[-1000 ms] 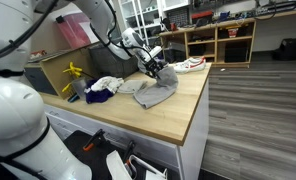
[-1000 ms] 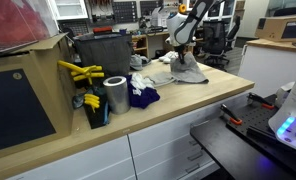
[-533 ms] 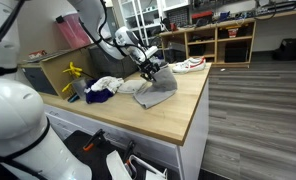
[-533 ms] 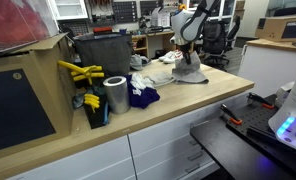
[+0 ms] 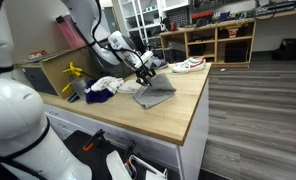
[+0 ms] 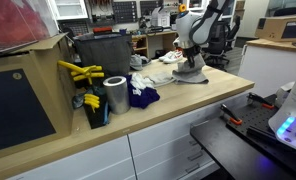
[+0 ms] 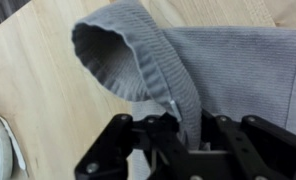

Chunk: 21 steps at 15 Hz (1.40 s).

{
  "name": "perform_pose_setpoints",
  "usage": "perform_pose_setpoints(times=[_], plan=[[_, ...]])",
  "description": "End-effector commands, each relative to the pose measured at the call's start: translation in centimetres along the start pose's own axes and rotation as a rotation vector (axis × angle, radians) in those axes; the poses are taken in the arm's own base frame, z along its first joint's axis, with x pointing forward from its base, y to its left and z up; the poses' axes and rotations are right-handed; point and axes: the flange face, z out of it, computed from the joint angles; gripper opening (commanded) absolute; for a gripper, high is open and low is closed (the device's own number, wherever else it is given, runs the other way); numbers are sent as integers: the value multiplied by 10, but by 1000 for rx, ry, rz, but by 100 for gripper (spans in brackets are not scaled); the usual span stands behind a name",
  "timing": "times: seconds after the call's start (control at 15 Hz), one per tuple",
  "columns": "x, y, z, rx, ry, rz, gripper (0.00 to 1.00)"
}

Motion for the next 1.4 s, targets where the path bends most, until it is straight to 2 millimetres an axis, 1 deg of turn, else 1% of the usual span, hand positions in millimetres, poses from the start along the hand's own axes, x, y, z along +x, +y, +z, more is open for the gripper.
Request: perform_pose_setpoints(times=[0.0,0.33,0.67,0.93,1.13,1.2,1.27,1.33], plan=[[3,-25,-2,-42,41,44,3],[17,-47,3,-89,69,120,3],[28,-62,4,-146,77,176,3],[32,-71,7,-194,89,204,3],[31,-78,9,-227,100,211,3],[30,-81,9,-235,101,211,21],[28,-84,10,-241,102,212,37],[27,-86,11,-247,104,211,44]])
